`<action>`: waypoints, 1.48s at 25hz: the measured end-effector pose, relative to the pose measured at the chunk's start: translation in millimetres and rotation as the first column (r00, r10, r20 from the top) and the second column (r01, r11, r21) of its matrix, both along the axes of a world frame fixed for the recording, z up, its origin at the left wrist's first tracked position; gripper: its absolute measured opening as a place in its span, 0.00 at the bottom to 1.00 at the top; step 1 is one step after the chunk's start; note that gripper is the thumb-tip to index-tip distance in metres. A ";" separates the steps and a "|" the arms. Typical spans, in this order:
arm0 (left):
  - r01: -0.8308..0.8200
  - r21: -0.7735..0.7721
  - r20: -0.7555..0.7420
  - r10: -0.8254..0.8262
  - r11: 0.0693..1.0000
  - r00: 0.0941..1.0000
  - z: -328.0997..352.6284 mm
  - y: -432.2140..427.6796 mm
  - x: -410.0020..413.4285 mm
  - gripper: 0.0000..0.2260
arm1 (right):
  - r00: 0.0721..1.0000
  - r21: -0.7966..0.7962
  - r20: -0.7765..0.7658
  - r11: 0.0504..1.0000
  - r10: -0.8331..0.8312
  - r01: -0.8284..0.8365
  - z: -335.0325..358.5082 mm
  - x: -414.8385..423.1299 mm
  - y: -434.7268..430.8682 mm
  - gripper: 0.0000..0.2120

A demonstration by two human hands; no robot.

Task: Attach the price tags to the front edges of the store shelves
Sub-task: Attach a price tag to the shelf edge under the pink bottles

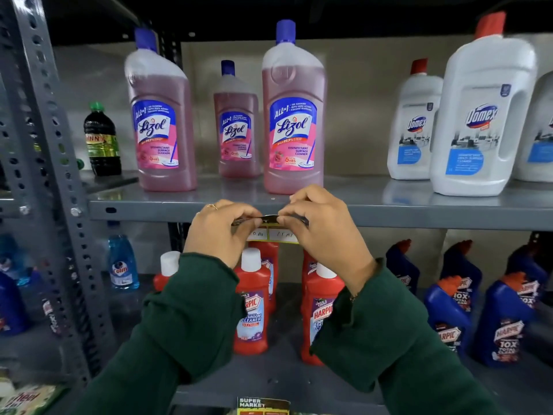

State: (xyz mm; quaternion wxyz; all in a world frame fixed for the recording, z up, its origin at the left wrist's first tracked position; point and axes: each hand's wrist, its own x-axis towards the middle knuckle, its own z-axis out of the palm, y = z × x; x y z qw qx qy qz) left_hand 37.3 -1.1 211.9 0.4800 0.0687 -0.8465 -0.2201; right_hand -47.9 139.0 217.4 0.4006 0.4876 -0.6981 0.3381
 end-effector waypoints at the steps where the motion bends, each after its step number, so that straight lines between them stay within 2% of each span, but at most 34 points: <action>1: 0.002 -0.009 0.002 -0.002 1.000 1.000 3.5 -1.0 -1.8 0.04 | 0.999 -0.031 0.021 0.999 -0.026 0.026 -1.4 -0.2 0.4 0.04; 3: -0.004 0.009 0.023 0.004 1.000 1.000 10.6 -2.9 -7.7 0.05 | 0.996 -0.060 0.041 0.995 -0.083 0.085 -1.7 -0.8 -3.4 0.00; 6: -0.001 0.008 0.046 0.001 1.000 0.999 15.1 -5.8 -13.5 0.06 | 0.990 -0.072 0.038 0.988 -0.135 0.138 0.1 -3.7 -9.4 0.03; 13: 0.019 -0.030 -0.026 -0.020 0.999 0.999 11.3 -10.3 -19.7 0.05 | 0.977 -0.108 0.003 0.972 -0.211 0.210 -4.1 -1.1 -14.0 0.03; 17: -0.001 -0.082 -0.033 -0.002 0.997 0.999 11.8 -12.6 -21.0 0.06 | 0.962 -0.132 0.002 0.953 -0.275 0.273 -6.0 2.9 -12.8 0.10; 23: 0.096 -0.070 0.002 -0.096 0.993 0.995 12.2 -2.8 -26.5 0.13 | 0.965 -0.119 0.009 0.958 -0.261 0.260 -5.8 -3.9 -7.0 0.09; 27: 0.036 -0.108 0.006 -0.035 0.994 0.999 6.6 -5.3 -30.7 0.24 | 0.954 -0.122 0.014 0.946 -0.301 0.300 -5.9 -3.0 -9.4 0.10; 33: 0.009 -0.161 -0.012 -0.011 0.987 1.000 3.1 -5.5 -33.9 0.21 | 0.947 -0.133 -0.007 0.939 -0.322 0.318 -8.0 -0.1 -9.2 0.10; 35: -0.017 -0.208 -0.076 0.001 0.978 0.997 -0.6 -7.6 -35.4 0.19 | 0.957 -0.135 -0.029 0.950 -0.289 0.283 -8.7 -0.8 -8.7 0.09; 37: -0.065 -0.269 -0.126 0.032 0.961 0.992 -6.6 -6.4 -37.1 0.16 | 0.958 -0.135 -0.057 0.953 -0.280 0.270 -3.3 -5.6 -6.3 0.13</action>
